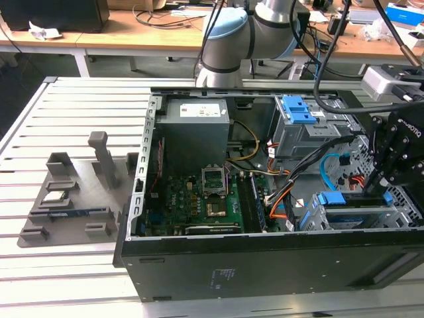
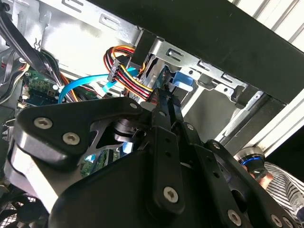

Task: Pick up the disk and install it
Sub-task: 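Insert the first disk wire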

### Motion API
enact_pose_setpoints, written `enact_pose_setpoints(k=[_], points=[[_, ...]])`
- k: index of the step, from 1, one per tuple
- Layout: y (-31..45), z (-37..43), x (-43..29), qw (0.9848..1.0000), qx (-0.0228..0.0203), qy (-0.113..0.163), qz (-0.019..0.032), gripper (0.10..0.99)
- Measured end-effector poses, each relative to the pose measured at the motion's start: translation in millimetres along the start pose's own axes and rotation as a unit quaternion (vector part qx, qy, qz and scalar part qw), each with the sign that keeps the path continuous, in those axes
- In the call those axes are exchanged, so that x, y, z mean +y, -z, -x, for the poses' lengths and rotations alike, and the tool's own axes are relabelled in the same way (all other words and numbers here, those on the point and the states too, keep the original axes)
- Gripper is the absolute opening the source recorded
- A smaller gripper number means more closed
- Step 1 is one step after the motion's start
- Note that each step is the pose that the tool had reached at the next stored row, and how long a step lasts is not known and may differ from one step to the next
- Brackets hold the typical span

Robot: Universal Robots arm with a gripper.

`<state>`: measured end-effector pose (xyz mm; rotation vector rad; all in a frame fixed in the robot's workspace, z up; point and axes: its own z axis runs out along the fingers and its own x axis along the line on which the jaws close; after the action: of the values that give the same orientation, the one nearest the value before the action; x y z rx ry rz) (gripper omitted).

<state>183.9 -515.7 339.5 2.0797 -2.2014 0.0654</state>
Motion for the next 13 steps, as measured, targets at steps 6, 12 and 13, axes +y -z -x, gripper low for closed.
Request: enact_pose_setpoints(k=[6,12,13], points=[[-0.4,0.4,0.1,1.0,0.0005,0.0,0.0,0.165],[-3.9,0.7,-0.1,1.0,0.0015,0.0,0.0,0.165],[-3.9,0.7,-0.1,1.0,0.0016,0.0,-0.0001,0.165]])
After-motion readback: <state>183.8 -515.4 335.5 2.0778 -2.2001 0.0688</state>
